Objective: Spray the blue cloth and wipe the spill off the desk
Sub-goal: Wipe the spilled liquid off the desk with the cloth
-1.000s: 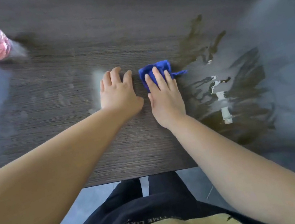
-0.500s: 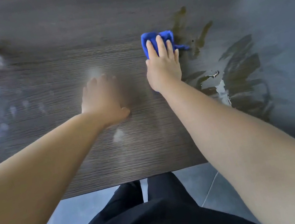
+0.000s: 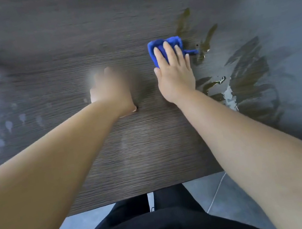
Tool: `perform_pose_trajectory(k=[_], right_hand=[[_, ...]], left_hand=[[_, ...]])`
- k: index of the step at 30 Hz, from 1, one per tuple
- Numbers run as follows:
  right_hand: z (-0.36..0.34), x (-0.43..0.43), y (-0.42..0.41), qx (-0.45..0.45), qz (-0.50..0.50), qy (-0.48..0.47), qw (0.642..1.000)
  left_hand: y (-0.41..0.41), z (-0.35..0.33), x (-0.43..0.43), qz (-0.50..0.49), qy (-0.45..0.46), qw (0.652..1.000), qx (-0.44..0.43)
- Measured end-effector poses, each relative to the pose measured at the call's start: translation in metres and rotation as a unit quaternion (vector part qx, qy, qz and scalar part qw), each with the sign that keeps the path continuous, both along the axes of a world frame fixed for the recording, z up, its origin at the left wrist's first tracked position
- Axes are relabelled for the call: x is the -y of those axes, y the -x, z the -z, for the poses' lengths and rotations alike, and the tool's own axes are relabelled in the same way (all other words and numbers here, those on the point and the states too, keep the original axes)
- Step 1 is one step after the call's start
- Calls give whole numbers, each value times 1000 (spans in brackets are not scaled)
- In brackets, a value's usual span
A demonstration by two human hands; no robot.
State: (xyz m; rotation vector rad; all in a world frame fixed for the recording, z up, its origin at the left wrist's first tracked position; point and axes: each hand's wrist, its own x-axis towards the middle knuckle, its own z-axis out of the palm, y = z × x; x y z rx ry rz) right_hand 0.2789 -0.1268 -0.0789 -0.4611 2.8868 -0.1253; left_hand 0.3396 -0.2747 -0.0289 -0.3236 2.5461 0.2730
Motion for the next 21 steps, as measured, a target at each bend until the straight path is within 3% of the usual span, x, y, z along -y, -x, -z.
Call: perform_pose_trajectory(k=[3,7,11,15,21], right_hand=[[-2,-7,-34,-13,29,24,999],[-1,-10,-98,-3,-6,-16,1000],[2,-4,-50,-18,-37,-18,999],[0,-5,5,1,5,-15,1000],[-2,-16,-57,-15,52,8,998]], left_hand=[[3,-4,-3,15,23,999,17],[7,-5,-3,33,40,998,25],[8,-4,-3,39,42,998,31],[7,-2,-1,40,37,998,30],[11,-9,0,34,34,998,32]])
